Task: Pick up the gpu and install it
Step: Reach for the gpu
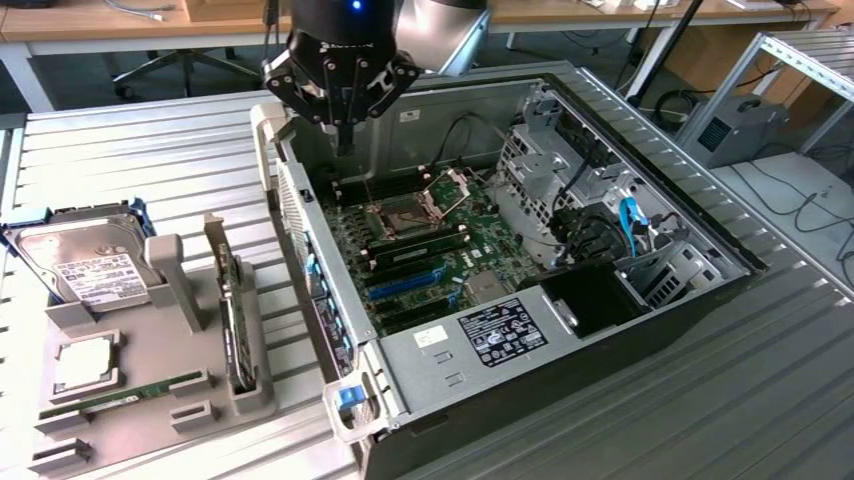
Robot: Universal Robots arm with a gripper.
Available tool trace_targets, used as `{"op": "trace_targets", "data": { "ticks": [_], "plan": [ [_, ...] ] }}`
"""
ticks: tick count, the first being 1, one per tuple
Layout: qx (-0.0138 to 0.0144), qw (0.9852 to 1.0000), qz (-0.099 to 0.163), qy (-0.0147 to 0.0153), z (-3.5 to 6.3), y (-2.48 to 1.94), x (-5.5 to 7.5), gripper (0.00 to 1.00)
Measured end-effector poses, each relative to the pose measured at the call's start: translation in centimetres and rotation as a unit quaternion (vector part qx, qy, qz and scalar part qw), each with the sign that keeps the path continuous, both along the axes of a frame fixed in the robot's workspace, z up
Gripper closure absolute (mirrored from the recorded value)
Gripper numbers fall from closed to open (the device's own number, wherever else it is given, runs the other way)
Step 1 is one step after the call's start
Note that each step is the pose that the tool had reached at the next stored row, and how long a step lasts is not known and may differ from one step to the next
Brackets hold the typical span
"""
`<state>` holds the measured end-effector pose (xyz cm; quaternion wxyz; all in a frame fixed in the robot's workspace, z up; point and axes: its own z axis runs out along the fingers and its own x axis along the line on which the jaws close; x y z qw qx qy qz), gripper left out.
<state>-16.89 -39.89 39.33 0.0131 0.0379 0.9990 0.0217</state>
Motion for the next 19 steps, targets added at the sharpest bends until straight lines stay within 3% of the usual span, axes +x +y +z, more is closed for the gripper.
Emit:
{"op": "trace_targets", "data": {
  "ticks": [19],
  "plan": [
    [0.0000, 1.0000, 0.000, 0.0000, 0.00, 0.00, -0.69, 0.89]
  ]
}}
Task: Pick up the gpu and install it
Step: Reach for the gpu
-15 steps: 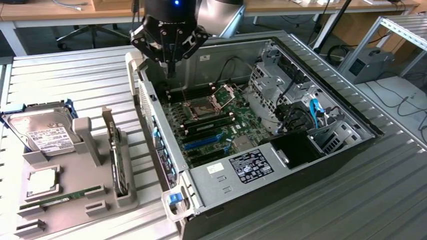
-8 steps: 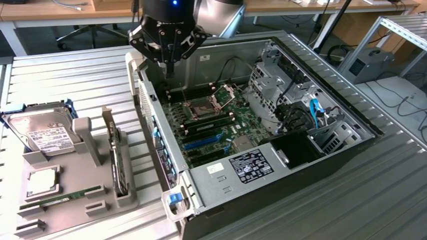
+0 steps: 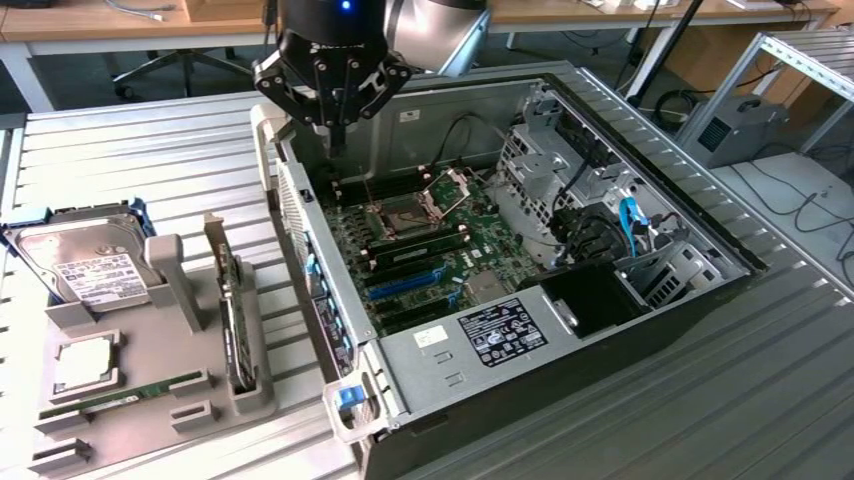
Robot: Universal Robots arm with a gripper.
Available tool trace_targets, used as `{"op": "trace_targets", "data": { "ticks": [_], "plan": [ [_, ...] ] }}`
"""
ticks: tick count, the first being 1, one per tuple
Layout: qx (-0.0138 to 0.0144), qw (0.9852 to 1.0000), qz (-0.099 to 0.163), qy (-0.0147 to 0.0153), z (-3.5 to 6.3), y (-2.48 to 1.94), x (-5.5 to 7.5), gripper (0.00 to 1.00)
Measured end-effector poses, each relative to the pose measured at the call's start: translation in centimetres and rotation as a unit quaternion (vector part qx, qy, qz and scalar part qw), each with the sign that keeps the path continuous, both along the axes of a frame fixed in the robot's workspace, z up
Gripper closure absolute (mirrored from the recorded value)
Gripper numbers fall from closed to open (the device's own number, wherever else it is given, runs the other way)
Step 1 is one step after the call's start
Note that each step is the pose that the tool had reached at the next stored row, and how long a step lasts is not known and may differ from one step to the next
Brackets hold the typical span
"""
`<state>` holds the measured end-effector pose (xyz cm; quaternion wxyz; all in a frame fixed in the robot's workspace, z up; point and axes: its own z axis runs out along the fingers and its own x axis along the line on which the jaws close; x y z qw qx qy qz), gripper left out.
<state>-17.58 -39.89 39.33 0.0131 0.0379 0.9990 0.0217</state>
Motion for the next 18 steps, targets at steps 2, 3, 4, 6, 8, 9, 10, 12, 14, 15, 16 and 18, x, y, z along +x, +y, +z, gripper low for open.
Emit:
{"op": "trace_targets", "data": {
  "ticks": [2, 3, 4, 6, 8, 9, 10, 12, 14, 15, 16, 18],
  "plan": [
    [0.0000, 1.0000, 0.000, 0.0000, 0.00, 0.00, -0.04, 0.89],
    [0.0000, 1.0000, 0.000, 0.0000, 0.00, 0.00, -0.06, 0.89],
    [0.0000, 1.0000, 0.000, 0.0000, 0.00, 0.00, -0.07, 0.89],
    [0.0000, 1.0000, 0.000, 0.0000, 0.00, 0.00, -0.11, 0.89],
    [0.0000, 1.0000, 0.000, 0.0000, 0.00, 0.00, -0.15, 0.89],
    [0.0000, 1.0000, 0.000, 0.0000, 0.00, 0.00, -0.16, 0.89],
    [0.0000, 1.0000, 0.000, 0.0000, 0.00, 0.00, -0.19, 0.89],
    [0.0000, 1.0000, 0.000, 0.0000, 0.00, 0.00, -0.23, 0.89],
    [0.0000, 1.0000, 0.000, 0.0000, 0.00, 0.00, -0.28, 0.89],
    [0.0000, 1.0000, 0.000, 0.0000, 0.00, 0.00, -0.31, 0.89],
    [0.0000, 1.0000, 0.000, 0.0000, 0.00, 0.00, -0.36, 0.89],
    [0.0000, 1.0000, 0.000, 0.0000, 0.00, 0.00, -0.44, 0.89]
  ]
}}
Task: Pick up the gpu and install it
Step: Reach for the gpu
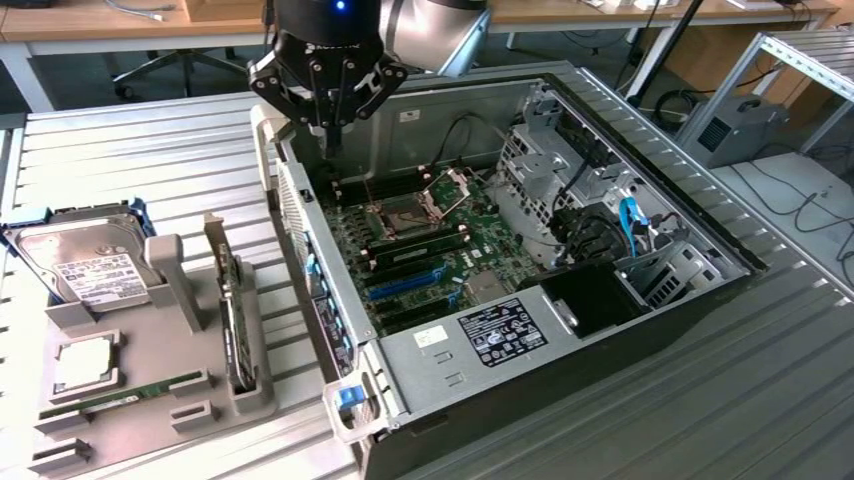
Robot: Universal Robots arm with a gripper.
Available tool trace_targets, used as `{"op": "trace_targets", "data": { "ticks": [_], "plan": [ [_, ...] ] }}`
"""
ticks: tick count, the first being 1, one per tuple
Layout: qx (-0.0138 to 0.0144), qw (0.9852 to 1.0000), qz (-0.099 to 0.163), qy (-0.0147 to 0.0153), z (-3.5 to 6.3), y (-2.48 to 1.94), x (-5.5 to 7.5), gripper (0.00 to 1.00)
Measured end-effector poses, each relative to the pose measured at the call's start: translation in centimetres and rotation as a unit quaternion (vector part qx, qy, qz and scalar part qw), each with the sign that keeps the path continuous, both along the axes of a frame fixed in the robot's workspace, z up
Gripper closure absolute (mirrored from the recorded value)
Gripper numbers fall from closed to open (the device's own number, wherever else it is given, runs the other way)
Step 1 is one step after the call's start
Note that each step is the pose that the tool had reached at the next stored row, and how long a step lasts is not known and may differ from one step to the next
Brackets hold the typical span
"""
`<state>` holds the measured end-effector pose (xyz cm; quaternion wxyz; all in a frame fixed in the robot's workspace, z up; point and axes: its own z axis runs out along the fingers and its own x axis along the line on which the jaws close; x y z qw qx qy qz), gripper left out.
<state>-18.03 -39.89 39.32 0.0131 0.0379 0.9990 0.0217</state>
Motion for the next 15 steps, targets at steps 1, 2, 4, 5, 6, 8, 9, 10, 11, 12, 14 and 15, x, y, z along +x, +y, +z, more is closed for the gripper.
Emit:
{"op": "trace_targets", "data": {
  "ticks": [1, 2, 4, 5, 6, 8, 9, 10, 11, 12, 14, 15],
  "plan": [
    [0.0000, 1.0000, 0.000, 0.0000, 0.00, 0.00, -0.05, 0.89],
    [0.0000, 1.0000, 0.000, 0.0000, 0.00, 0.00, -0.09, 0.89],
    [0.0000, 1.0000, 0.000, 0.0000, 0.00, 0.00, -0.17, 0.89],
    [0.0000, 1.0000, 0.000, 0.0000, 0.00, 0.00, -0.22, 0.89],
    [0.0000, 1.0000, 0.000, 0.0000, 0.00, 0.00, -0.27, 0.89],
    [0.0000, 1.0000, 0.000, 0.0000, 0.00, 0.00, -0.34, 0.89],
    [0.0000, 1.0000, 0.000, 0.0000, 0.00, 0.00, -0.37, 0.89],
    [0.0000, 1.0000, 0.000, 0.0000, 0.00, 0.00, -0.42, 0.89],
    [0.0000, 1.0000, 0.000, 0.0000, 0.00, 0.00, -0.47, 0.89],
    [0.0000, 1.0000, 0.000, 0.0000, 0.00, 0.00, -0.49, 0.89],
    [0.0000, 1.0000, 0.000, 0.0000, 0.00, 0.00, -0.55, 0.89],
    [0.0000, 1.0000, 0.000, 0.0000, 0.00, 0.00, -0.58, 0.89]
  ]
}}
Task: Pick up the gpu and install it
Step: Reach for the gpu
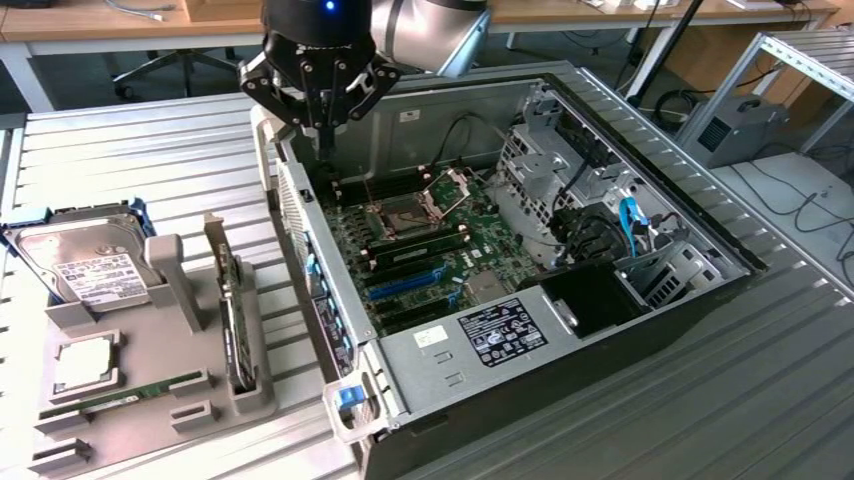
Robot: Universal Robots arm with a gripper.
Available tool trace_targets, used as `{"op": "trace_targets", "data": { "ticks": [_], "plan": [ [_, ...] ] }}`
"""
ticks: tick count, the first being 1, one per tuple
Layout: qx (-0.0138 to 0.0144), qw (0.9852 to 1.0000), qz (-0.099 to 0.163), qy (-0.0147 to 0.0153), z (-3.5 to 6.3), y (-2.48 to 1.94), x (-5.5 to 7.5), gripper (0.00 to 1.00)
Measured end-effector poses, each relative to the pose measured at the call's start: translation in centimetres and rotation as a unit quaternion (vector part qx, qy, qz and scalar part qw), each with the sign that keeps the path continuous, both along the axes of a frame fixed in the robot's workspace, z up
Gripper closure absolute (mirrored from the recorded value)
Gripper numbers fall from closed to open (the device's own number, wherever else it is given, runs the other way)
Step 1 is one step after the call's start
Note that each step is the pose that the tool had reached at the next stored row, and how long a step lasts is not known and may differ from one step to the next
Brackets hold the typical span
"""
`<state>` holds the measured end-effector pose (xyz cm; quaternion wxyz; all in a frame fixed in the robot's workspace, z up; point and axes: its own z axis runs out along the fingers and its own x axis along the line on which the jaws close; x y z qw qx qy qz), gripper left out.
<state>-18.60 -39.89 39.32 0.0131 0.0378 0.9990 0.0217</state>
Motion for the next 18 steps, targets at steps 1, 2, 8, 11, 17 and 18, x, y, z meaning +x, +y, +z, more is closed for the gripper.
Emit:
{"op": "trace_targets", "data": {
  "ticks": [1, 2, 8, 11, 17, 18],
  "plan": [
    [0.0000, 1.0000, 0.000, 0.0000, 0.00, 0.00, -0.03, 0.89],
    [0.0000, 1.0000, 0.000, 0.0000, 0.00, 0.00, -0.06, 0.89],
    [0.0000, 1.0000, 0.000, 0.0000, 0.00, 0.00, -0.21, 0.89],
    [0.0000, 1.0000, 0.000, 0.0000, 0.00, 0.00, -0.37, 0.89],
    [0.0000, 1.0000, 0.000, 0.0000, 0.00, 0.00, -0.77, 0.89],
    [0.0000, 1.0000, 0.000, 0.0000, 0.00, 0.00, -0.84, 0.89]
  ]
}}
